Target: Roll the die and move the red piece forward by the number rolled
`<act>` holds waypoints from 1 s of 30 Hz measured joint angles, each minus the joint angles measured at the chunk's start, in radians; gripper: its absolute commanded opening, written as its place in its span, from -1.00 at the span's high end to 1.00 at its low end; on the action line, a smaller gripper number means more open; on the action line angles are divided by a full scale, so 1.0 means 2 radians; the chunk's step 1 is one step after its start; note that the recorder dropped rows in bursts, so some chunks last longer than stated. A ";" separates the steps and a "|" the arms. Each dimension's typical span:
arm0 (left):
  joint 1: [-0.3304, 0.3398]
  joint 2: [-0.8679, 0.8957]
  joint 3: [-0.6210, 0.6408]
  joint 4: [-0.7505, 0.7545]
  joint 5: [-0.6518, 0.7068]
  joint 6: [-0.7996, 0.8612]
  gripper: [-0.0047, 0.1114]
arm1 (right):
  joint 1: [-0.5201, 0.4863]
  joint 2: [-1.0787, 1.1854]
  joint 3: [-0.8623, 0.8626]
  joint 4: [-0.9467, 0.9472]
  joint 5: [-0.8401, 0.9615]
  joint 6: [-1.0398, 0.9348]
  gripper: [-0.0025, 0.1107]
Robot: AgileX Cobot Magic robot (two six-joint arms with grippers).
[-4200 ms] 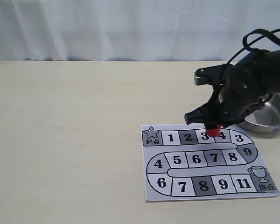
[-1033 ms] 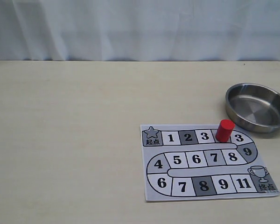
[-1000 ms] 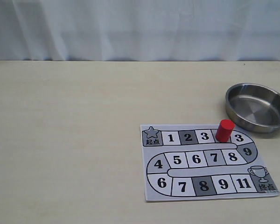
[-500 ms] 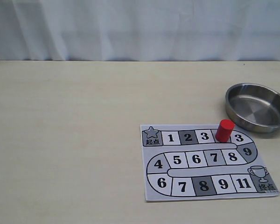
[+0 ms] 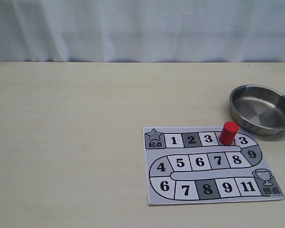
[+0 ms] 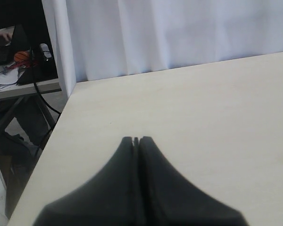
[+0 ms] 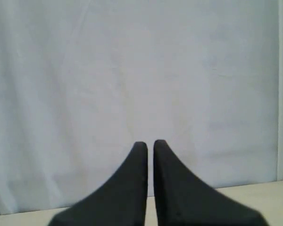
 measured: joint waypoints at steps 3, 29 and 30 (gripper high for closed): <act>0.000 0.000 0.000 0.000 0.000 0.000 0.92 | 0.000 0.000 0.031 0.010 0.000 0.002 0.89; 0.000 0.000 0.000 0.000 0.000 0.000 0.92 | 0.000 0.000 0.164 0.188 0.056 -0.181 0.89; 0.000 0.000 0.000 0.000 0.000 0.000 0.92 | 0.000 0.000 0.164 0.189 0.056 -0.181 0.89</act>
